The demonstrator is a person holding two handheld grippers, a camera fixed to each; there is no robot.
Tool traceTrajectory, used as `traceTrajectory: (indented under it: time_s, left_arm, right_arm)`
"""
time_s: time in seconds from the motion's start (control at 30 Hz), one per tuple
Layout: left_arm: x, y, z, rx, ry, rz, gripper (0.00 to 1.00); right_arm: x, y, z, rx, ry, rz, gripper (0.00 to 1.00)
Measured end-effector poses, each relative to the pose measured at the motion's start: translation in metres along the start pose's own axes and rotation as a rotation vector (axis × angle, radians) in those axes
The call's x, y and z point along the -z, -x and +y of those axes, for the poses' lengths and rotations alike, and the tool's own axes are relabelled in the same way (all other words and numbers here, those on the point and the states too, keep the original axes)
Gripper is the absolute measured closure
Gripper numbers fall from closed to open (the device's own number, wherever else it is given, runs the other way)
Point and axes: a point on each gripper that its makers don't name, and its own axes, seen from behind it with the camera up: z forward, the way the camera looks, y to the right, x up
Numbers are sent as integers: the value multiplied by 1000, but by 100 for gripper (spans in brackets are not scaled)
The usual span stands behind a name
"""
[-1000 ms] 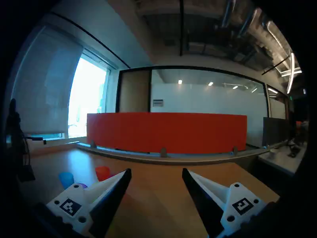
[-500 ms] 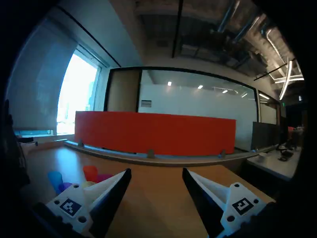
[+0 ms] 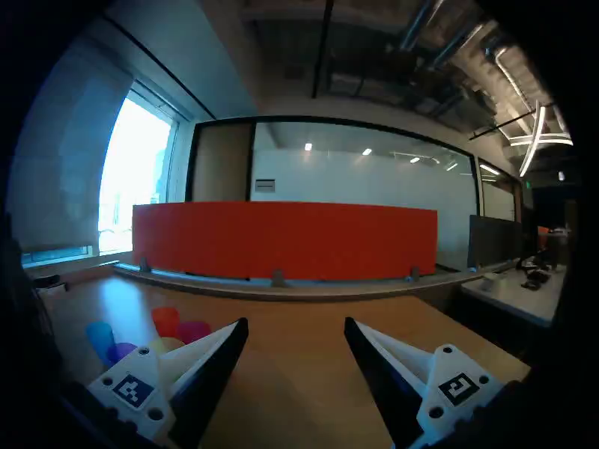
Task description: Pour water
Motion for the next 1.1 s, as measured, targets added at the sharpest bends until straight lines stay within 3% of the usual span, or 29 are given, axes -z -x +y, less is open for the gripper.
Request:
traceTrajectory:
  time_s: [0.47,1.1]
  left_arm:
    - [-4,12,-14,22,-16,-7,4]
    - [-7,24,-17,4,-29,-39,4]
  right_arm:
    - [-2,2,3,-12,17,-17,1]
    - [-4,1,-1,-15,10,-20,1]
